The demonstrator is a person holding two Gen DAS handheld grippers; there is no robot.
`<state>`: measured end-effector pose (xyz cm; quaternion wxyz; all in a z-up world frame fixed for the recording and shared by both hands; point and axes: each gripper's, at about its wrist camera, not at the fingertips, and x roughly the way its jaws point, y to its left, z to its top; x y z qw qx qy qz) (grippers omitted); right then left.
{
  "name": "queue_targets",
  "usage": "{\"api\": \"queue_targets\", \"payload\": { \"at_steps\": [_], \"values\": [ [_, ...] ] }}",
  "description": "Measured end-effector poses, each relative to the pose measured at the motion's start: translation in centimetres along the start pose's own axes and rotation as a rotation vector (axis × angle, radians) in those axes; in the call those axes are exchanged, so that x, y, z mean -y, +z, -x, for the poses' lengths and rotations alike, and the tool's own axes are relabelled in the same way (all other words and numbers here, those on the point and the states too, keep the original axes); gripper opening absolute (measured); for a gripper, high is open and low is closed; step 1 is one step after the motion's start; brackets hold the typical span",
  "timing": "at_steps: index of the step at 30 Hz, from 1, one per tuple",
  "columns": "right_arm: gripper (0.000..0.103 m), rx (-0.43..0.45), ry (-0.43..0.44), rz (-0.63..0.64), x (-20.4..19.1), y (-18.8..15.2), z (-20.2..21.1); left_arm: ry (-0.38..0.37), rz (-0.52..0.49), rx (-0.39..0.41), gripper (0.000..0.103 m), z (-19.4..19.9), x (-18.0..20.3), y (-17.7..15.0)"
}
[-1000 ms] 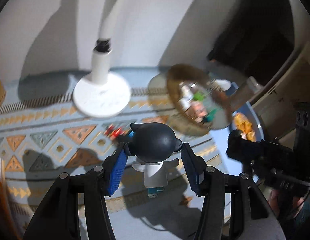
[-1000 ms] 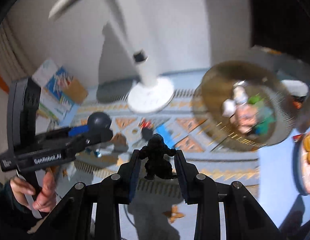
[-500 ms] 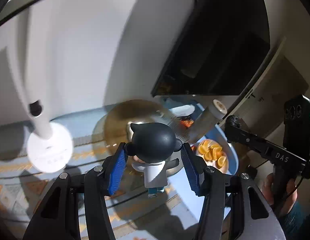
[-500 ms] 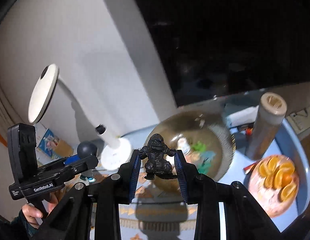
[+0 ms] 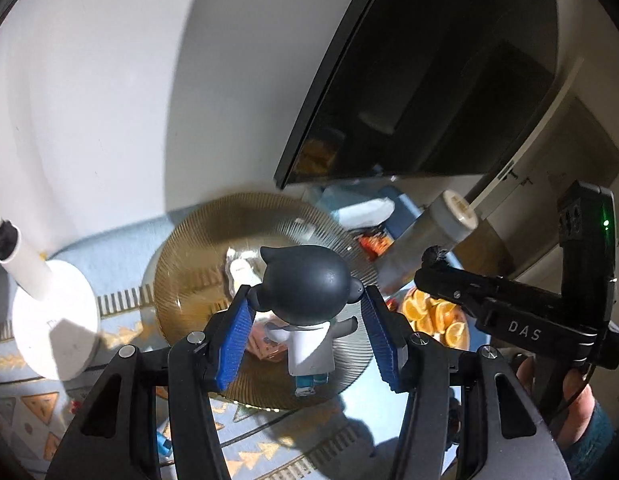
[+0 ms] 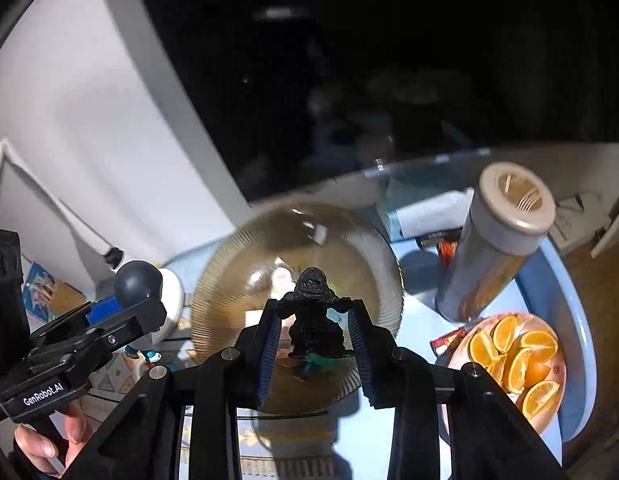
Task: Organize rigid objects
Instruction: 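Carry both figures over the amber plate and open both tools, then grasp the red-clad figurine with the left tool while the right tool grasps the blue box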
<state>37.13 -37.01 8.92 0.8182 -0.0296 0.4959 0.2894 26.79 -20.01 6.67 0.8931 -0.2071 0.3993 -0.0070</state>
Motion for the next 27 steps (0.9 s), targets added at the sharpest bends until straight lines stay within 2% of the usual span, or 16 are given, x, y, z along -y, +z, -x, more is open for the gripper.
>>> {"api": "queue_targets", "payload": {
  "at_steps": [7,8,9,10,11,12,17,20,23,27],
  "values": [
    [0.034,-0.036,-0.037,-0.015,1.0,1.0,-2.7,0.013,0.004,-0.043,0.053,-2.5,-1.0,0.4],
    [0.036,-0.039,-0.035,-0.012,0.8,1.2,-3.0,0.022,0.009,-0.039,0.065,-2.8,-1.1,0.5],
    [0.049,-0.033,-0.038,-0.006,0.7,1.4,-3.2,0.017,0.018,-0.034,0.076,-2.9,-1.3,0.6],
    [0.066,-0.022,-0.047,0.001,0.7,1.5,-3.3,0.016,0.031,-0.021,0.095,-2.7,-1.7,0.6],
    [0.070,-0.004,-0.048,0.000,0.7,1.5,-3.2,0.015,0.043,-0.002,0.100,-2.4,-2.0,0.6],
    [0.071,0.002,-0.038,-0.006,0.8,1.5,-3.1,0.010,0.048,0.013,0.100,-1.9,-2.3,0.5],
    [0.071,-0.026,-0.014,-0.046,1.2,0.9,-3.3,-0.004,0.053,-0.035,0.100,-0.1,-3.3,-1.7],
    [0.071,-0.044,0.006,-0.059,0.7,-0.1,-3.0,0.050,0.049,-0.053,0.100,1.7,-4.2,-4.2],
    [0.071,-0.055,0.020,-0.033,-0.5,-1.3,-2.5,0.077,0.098,-0.057,0.100,3.5,-5.6,-6.5],
    [0.071,-0.064,0.050,0.010,-3.1,-3.4,-1.7,0.107,0.219,-0.030,0.100,6.4,-8.5,-9.3]
  ]
}}
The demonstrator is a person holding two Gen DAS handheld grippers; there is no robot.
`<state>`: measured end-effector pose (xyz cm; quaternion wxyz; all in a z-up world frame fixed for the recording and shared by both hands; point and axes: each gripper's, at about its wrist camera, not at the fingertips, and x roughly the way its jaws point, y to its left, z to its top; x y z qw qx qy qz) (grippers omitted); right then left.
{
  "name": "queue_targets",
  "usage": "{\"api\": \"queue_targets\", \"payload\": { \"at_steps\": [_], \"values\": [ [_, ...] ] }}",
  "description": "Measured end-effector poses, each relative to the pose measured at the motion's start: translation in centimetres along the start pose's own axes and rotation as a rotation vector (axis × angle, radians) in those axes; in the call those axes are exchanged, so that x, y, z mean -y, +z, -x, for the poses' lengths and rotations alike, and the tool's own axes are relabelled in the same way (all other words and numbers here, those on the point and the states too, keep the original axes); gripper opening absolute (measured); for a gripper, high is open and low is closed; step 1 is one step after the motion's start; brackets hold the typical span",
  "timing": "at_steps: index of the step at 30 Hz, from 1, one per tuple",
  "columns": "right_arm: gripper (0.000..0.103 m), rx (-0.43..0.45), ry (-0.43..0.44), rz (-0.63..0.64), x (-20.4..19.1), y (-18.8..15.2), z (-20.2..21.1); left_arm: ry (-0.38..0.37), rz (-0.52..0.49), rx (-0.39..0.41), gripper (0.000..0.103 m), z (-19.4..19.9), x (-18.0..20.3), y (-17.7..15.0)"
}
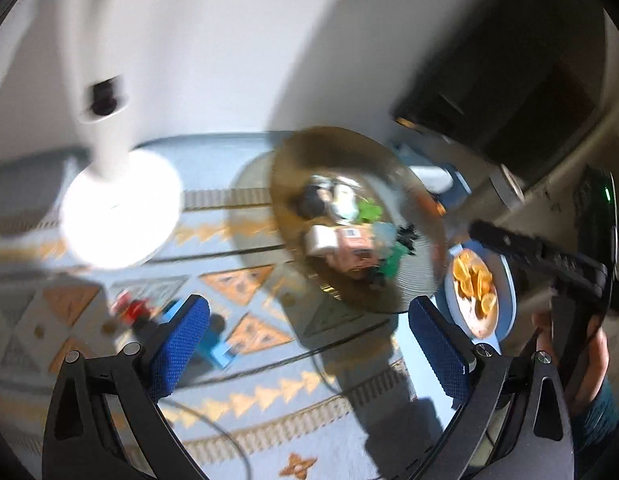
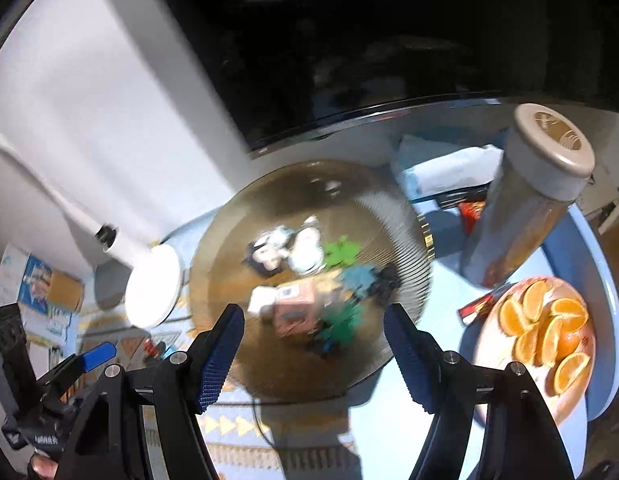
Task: Organize rigid objects
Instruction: 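Grasp the red-clad figurine with the left tool while the right tool grasps the blue box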
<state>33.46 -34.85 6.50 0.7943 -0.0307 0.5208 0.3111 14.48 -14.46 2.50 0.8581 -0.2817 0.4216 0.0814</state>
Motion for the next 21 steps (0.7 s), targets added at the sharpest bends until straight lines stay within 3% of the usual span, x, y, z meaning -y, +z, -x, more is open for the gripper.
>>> {"api": "queue_targets", "payload": {
  "at_steps": [3,12,21],
  "values": [
    [0.071,-0.007,0.015,0.041,-2.5,-1.4,0.3,0.037,0.069,0.035,0.100,2.4,-3.1,-1.5],
    [0.073,-0.065,0.079,0.080,-8.6,-5.1,-0.4,0.084,0.113,0.059,0.100,6.8,-8.7,-2.8],
    [0.073,-0.098,0.102,0.075,-13.7,-7.9,-1.4,0.130,0.044,0.041,0.100,9.1,-11.1,-3.9]
  ]
}}
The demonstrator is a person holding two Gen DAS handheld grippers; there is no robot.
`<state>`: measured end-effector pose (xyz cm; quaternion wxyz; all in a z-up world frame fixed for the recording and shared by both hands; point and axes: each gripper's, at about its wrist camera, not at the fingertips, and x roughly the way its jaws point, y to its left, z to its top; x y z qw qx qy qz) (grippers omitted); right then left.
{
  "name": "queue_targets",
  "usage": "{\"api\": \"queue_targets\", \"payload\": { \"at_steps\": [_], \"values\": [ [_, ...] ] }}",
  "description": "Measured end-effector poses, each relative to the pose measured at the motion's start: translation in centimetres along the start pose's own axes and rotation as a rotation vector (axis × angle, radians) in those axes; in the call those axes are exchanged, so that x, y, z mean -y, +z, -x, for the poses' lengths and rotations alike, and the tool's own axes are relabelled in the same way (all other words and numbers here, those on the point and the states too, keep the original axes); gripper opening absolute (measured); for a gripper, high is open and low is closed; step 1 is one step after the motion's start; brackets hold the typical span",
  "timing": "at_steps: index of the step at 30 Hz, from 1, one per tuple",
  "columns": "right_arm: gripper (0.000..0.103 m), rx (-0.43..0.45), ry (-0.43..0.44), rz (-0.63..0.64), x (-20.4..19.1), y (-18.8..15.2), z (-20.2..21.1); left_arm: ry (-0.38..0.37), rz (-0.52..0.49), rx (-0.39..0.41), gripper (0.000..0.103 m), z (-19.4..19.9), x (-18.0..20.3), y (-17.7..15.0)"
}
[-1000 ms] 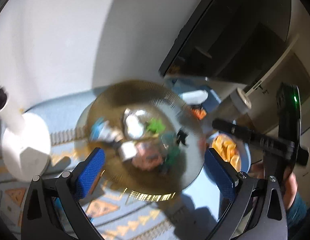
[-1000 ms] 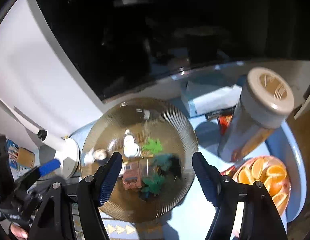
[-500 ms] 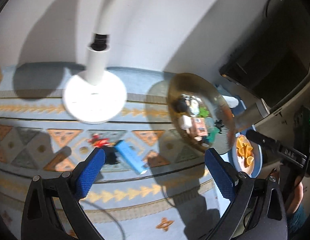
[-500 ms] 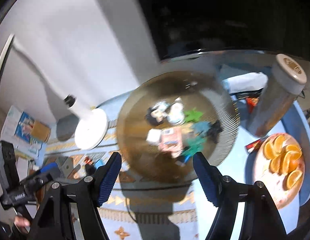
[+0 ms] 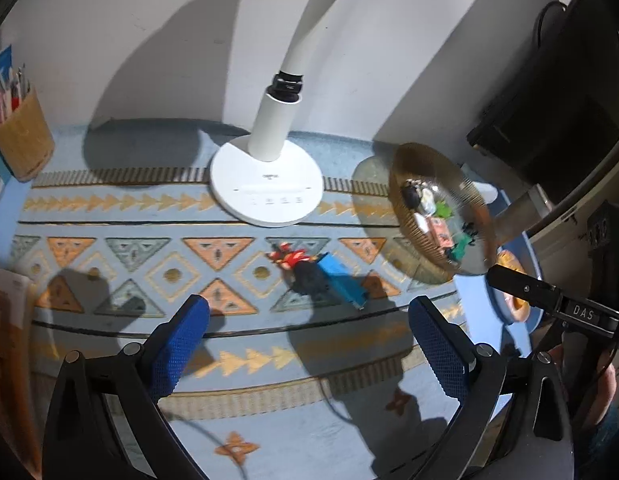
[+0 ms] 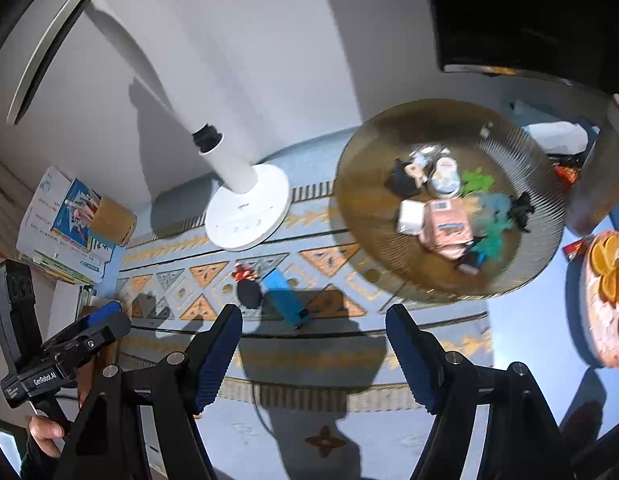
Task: Organize rigid objects
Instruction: 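Grasp the red-clad figurine with the left tool while the right tool grasps the blue box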
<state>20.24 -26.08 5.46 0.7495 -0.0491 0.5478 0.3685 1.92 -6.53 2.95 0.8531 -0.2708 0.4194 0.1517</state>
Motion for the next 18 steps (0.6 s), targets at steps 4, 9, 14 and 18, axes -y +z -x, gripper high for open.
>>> {"api": "queue_targets", "payload": {
  "at_steps": [4,9,14,18],
  "values": [
    [0.073,-0.008,0.016,-0.031,-1.5,-0.7,-0.7,0.035,-0.043,-0.004,0.100,0.5,-0.8,-0.3],
    [0.073,-0.009,0.008,-0.035,-3.4,-1.6,-1.2,0.035,-0.071,0.000,0.100,1.2,-2.1,-0.5],
    [0.073,-0.002,-0.004,-0.037,-4.5,-2.0,-1.3,0.020,-0.077,-0.001,0.100,1.3,-2.7,-0.5],
    [0.073,-0.012,-0.015,-0.048,-4.6,-2.0,-1.6,0.007,-0.087,-0.003,0.100,0.9,-2.8,-0.1]
  ]
}}
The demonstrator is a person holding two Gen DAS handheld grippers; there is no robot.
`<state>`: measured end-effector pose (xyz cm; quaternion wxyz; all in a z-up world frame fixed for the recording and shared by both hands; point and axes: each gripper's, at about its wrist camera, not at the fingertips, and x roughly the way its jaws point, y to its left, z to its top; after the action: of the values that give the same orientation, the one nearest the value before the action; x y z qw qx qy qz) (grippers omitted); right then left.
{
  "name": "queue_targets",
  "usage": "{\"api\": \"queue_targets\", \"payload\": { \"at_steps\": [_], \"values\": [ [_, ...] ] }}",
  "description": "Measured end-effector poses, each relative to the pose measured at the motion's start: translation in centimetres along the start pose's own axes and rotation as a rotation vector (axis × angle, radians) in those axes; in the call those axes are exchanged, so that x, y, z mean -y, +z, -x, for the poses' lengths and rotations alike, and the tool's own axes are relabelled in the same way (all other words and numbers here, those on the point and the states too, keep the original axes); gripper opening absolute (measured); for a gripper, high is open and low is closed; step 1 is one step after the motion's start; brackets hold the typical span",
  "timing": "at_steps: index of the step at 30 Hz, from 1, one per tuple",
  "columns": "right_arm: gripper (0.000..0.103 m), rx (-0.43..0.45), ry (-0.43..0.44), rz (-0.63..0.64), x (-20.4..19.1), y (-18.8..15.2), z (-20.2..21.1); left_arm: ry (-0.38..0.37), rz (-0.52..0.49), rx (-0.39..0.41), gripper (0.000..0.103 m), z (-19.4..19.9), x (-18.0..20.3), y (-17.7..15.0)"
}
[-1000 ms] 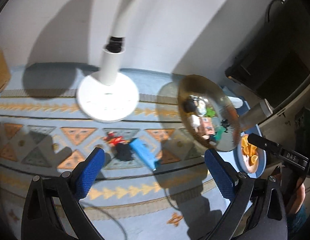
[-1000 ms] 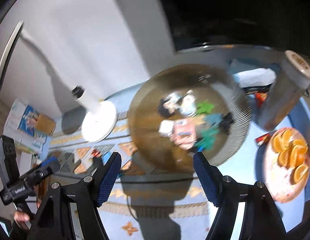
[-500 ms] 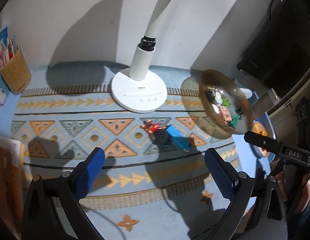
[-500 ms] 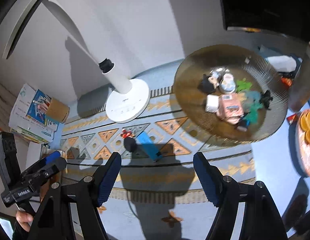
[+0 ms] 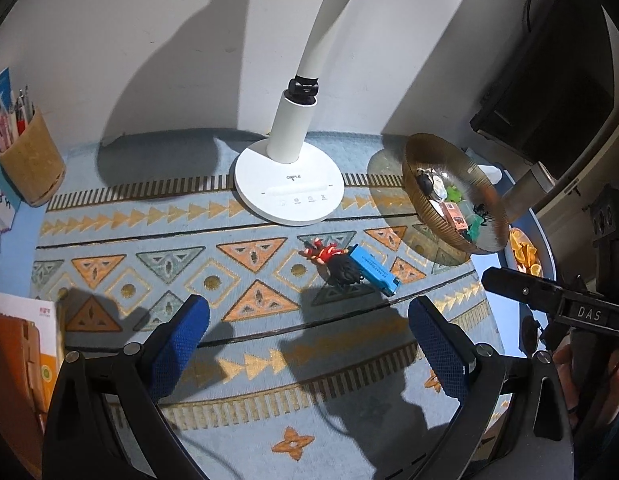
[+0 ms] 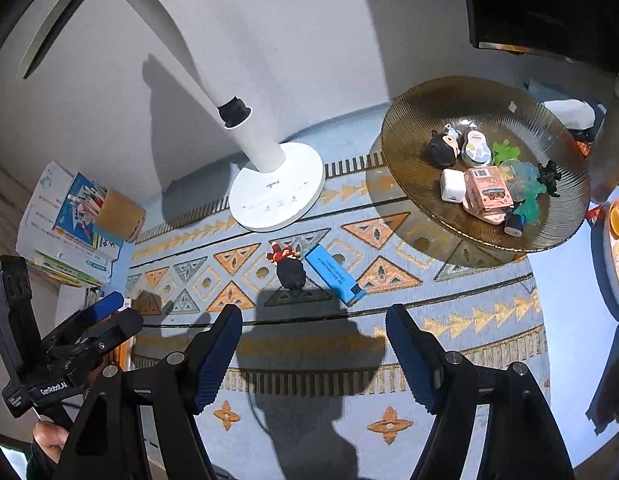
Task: Organize rigid objects
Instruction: 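Grasp the red-clad figurine with the left tool while the right tool grasps the blue box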
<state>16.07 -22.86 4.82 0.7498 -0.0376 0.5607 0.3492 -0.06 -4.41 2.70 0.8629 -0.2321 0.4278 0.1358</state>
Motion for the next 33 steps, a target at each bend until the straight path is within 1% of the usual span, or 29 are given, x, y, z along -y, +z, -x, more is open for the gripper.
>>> {"api": "queue_targets", "payload": {
  "at_steps": [6,13,18,21,23,25,27,29,30,33],
  "values": [
    [0.073,-0.009,-0.017,0.006,-0.2,0.5,-0.4,0.000,-0.017,0.011,0.100,-0.5,0.3,0.8],
    [0.073,-0.031,-0.029,0.012,0.1,1.3,-1.5,-0.007,-0.002,-0.008,0.100,-1.7,0.0,1.1],
    [0.073,-0.062,-0.037,0.019,0.9,2.1,-3.2,-0.005,0.000,-0.035,0.100,-3.1,0.1,1.4],
    [0.073,-0.081,-0.063,0.068,1.1,2.5,-4.6,-0.010,-0.004,-0.062,0.100,-4.6,0.1,1.6],
    [0.073,-0.094,-0.082,0.104,1.3,2.5,-5.6,-0.039,0.008,-0.081,0.100,-5.9,0.0,1.6],
    [0.073,-0.098,-0.080,0.140,1.7,2.0,-7.0,-0.126,0.069,-0.136,0.098,-8.0,-0.6,1.4],
    [0.072,-0.138,-0.089,0.160,2.4,1.2,-9.4,-0.191,0.139,-0.201,0.098,-10.6,-1.2,1.0],
    [0.061,-0.175,-0.083,0.175,2.9,0.5,-11.0,-0.193,0.153,-0.256,0.092,-13.0,-1.1,1.0],
    [0.058,-0.182,-0.078,0.191,2.8,0.2,-11.6,-0.185,0.146,-0.265,0.091,-13.6,-0.9,1.0],
    [0.057,-0.154,-0.110,0.274,2.2,-0.4,-12.3,-0.159,0.127,-0.263,0.091,-15.1,0.0,1.6]
  ]
}}
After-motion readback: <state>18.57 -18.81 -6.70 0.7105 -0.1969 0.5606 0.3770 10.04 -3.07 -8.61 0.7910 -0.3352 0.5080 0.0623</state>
